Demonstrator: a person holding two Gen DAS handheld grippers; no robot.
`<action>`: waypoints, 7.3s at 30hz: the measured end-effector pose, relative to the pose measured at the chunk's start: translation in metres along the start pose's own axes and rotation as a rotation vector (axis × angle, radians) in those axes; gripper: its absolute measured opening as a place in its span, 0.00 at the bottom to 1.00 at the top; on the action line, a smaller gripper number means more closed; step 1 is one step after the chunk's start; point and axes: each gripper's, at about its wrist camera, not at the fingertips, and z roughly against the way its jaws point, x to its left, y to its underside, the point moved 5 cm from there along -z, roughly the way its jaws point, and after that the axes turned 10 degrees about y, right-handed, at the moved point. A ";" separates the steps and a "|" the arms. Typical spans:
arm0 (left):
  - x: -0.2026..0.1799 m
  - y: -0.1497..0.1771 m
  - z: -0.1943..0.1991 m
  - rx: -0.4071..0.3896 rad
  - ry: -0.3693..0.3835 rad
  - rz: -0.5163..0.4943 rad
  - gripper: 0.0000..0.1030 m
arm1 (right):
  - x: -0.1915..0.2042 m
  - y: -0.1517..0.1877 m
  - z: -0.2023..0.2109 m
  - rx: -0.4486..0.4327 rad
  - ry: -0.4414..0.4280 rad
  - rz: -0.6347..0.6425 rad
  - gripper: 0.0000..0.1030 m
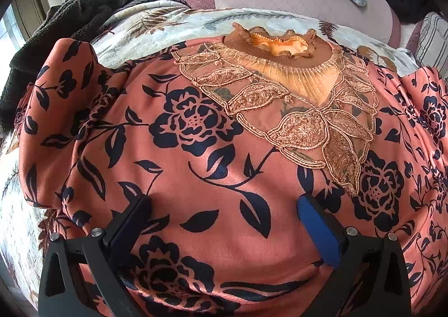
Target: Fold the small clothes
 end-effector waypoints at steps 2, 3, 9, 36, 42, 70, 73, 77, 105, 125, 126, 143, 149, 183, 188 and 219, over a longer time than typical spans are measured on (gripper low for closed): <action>0.000 0.001 0.001 0.009 0.010 -0.002 1.00 | -0.002 -0.001 0.012 -0.014 -0.072 -0.013 0.06; 0.000 0.000 0.002 0.017 0.020 -0.001 1.00 | 0.003 -0.001 0.024 -0.034 -0.097 0.002 0.06; 0.010 -0.007 0.017 -0.009 -0.028 -0.005 1.00 | 0.055 0.018 0.130 -0.102 -0.275 0.121 0.06; 0.207 0.009 0.196 -0.368 -0.184 0.281 1.00 | 0.285 0.459 0.213 0.355 -0.583 0.598 0.06; 0.212 0.013 0.193 -0.349 -0.188 0.274 1.00 | 0.281 0.492 0.194 0.405 -0.540 0.632 0.10; 0.221 0.014 0.203 -0.380 -0.301 0.270 1.00 | 0.274 0.501 0.212 0.404 -0.560 0.720 0.64; 0.218 0.012 0.203 -0.381 -0.306 0.264 1.00 | 0.271 0.492 0.212 0.375 -0.554 0.722 0.63; 0.211 0.009 0.200 -0.379 -0.305 0.255 1.00 | 0.264 0.476 0.209 0.354 -0.542 0.716 0.63; 0.206 0.005 0.197 -0.373 -0.318 0.247 1.00 | 0.247 0.448 0.207 0.305 -0.514 0.702 0.63; 0.243 0.020 0.216 -0.403 -0.330 0.324 1.00 | 0.267 0.487 0.229 0.294 -0.545 0.773 0.63; 0.244 0.021 0.216 -0.404 -0.330 0.325 1.00 | 0.267 0.488 0.230 0.294 -0.545 0.774 0.63; 0.179 0.005 0.156 -0.259 0.078 0.261 1.00 | 0.201 0.369 0.218 0.157 -0.411 0.644 0.63; 0.137 -0.004 0.117 -0.185 0.146 0.220 0.99 | 0.130 0.287 0.185 0.090 -0.219 0.542 0.63; 0.251 -0.014 0.137 -0.375 -0.171 0.434 0.89 | 0.109 0.276 0.177 0.058 -0.265 0.573 0.51; 0.339 -0.003 0.118 -0.341 -0.182 0.701 0.89 | 0.117 0.325 0.189 0.119 -0.350 0.642 0.75; 0.077 -0.145 0.130 -0.481 0.094 0.028 0.06 | 0.105 0.267 0.172 0.065 -0.357 0.497 0.73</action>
